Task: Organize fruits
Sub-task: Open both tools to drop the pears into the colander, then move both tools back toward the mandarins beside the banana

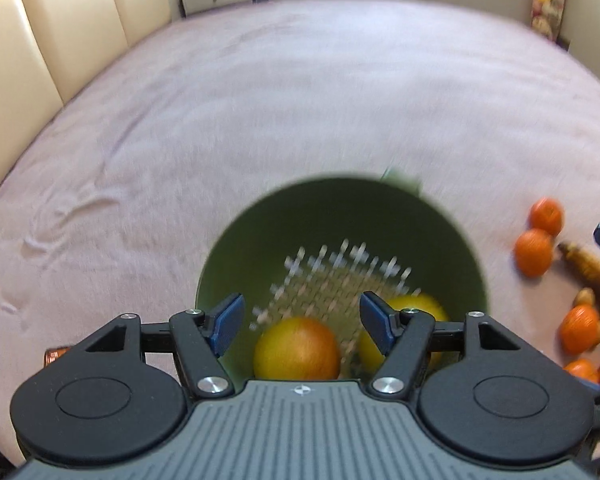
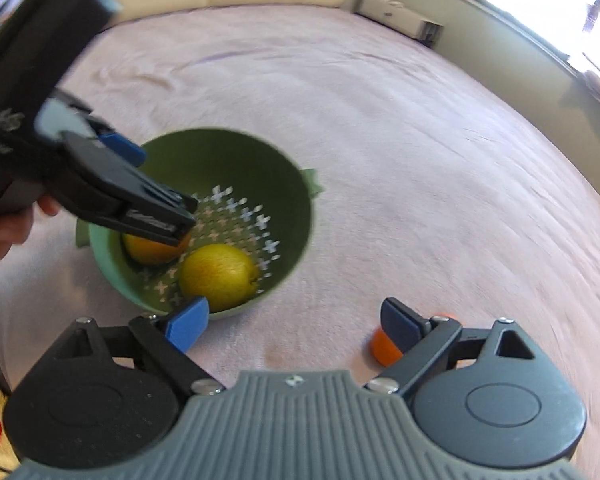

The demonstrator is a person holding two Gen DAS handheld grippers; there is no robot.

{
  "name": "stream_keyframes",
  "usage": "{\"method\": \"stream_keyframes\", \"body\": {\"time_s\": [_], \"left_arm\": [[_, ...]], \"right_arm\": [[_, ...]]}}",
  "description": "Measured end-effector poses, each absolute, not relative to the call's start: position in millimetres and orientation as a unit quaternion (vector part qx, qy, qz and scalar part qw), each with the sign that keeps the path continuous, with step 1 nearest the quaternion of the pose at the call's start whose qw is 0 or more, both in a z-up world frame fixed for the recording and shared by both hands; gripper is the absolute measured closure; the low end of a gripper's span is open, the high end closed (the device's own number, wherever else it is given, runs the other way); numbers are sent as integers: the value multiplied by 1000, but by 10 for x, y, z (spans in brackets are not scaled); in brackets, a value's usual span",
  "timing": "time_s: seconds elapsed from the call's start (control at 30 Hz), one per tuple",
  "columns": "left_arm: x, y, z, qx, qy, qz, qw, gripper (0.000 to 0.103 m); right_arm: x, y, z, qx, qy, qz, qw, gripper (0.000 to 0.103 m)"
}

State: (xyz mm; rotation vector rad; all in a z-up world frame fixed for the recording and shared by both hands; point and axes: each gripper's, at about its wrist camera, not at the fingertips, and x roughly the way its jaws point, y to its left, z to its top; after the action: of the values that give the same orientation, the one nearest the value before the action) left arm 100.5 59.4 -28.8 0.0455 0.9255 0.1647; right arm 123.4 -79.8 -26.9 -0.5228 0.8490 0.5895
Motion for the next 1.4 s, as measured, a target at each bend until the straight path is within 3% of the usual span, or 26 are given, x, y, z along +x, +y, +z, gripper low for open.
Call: {"method": "stream_keyframes", "body": {"time_s": [0.5, 0.97, 1.07, 1.2, 1.27, 1.4], "left_arm": [[665, 3, 95, -52, 357, -56, 931, 25], [653, -664, -260, -29, 383, -169, 908, 27], [641, -780, -366, -14, 399, -177, 899, 29], [650, -897, -530, 3, 429, -195, 882, 32], [642, -948, -626, 17, 445, -207, 871, 34], [628, -1035, -818, 48, 471, -225, 852, 37]], "right_arm": [[927, -1981, -2, -56, 354, 78, 930, 13], [794, -2884, -375, 48, 422, -27, 905, 13], [796, -2900, -477, 54, 435, -22, 898, 20], [765, -2911, -606, 83, 457, -2, 886, 21], [755, -2894, -664, 94, 468, 10, 879, 30], [751, -2846, -772, 105, 491, 33, 864, 31]]}}
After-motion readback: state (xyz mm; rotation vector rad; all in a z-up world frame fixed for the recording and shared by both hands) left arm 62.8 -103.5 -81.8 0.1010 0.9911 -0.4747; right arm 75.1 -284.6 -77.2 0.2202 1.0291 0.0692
